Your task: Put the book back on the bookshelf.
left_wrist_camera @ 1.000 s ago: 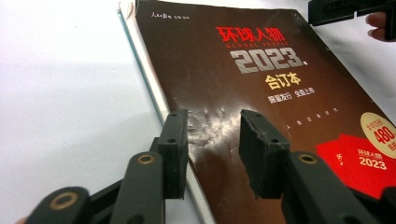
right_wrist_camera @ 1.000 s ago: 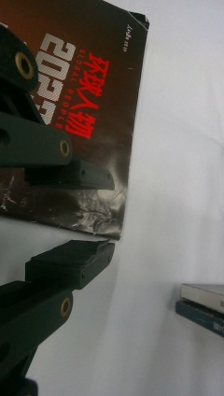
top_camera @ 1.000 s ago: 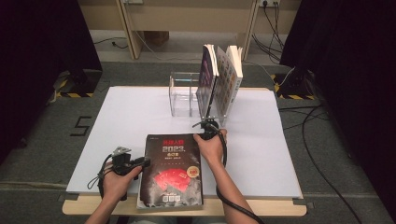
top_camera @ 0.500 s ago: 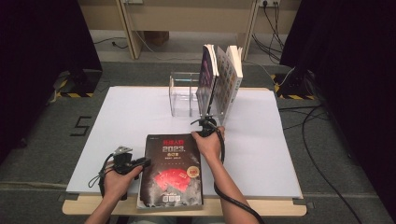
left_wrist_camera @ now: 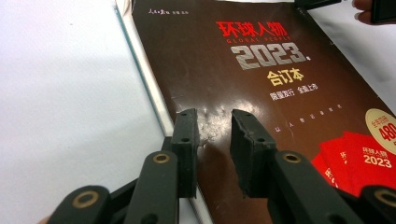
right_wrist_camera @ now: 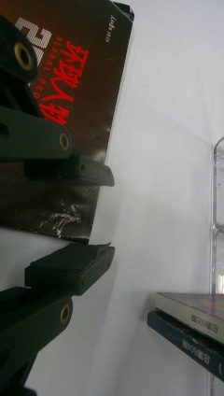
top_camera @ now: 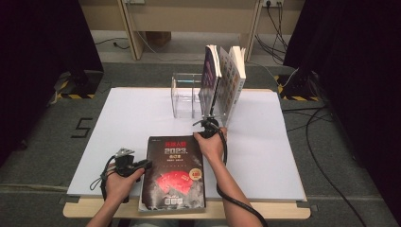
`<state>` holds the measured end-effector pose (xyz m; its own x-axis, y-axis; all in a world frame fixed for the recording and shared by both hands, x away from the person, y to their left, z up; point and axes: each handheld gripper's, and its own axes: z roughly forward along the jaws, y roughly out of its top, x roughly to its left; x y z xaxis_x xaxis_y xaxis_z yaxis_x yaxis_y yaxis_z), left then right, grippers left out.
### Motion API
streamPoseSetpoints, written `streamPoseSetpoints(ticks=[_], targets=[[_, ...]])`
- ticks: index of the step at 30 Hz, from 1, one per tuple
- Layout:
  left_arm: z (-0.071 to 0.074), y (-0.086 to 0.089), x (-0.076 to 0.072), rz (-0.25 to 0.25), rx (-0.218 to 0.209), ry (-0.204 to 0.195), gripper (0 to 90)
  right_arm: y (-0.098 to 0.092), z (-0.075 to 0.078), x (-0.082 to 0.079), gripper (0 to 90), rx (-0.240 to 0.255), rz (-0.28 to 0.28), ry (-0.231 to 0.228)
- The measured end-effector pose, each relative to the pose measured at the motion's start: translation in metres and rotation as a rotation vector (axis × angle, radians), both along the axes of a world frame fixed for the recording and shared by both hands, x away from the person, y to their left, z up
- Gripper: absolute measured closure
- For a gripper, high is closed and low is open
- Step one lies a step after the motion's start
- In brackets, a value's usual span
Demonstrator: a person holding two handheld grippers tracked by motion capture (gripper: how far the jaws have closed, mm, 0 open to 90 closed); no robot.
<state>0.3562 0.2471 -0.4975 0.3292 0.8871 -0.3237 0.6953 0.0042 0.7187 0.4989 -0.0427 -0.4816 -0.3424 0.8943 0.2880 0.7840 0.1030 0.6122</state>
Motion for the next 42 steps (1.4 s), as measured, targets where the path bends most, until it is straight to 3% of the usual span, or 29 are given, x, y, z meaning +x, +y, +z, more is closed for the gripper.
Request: streamPoseSetpoints(ticks=[2, 12, 18, 26, 35, 37, 42], targets=[[0.001, -0.001, 0.0, -0.009, 0.022, 0.001, 71.3, 0.0, 0.0, 0.0, 59.6, -0.002, 0.004, -0.005], [0.002, -0.002, 0.0, 0.002, 0.035, 0.003, 74.3, -0.002, -0.003, -0.001, 61.9, 0.012, 0.006, -0.021], [0.002, -0.003, 0.0, 0.011, 0.04, 0.005, 75.5, -0.007, -0.003, -0.001, 62.4, 0.064, 0.001, 0.014], [0.002, -0.004, 0.0, 0.014, 0.046, 0.002, 76.2, -0.009, -0.003, -0.003, 62.9, 0.09, -0.01, 0.025], [0.002, -0.004, 0.0, 0.015, 0.052, 0.0, 77.4, -0.012, -0.003, -0.004, 66.9, 0.095, -0.008, 0.035], [0.001, -0.003, 0.0, 0.017, 0.048, 0.0, 77.3, -0.011, -0.003, -0.002, 65.0, 0.074, 0.016, 0.02], [0.002, -0.003, 0.0, 0.017, 0.05, 0.0, 77.3, -0.009, -0.003, -0.001, 62.5, 0.077, 0.007, 0.017]])
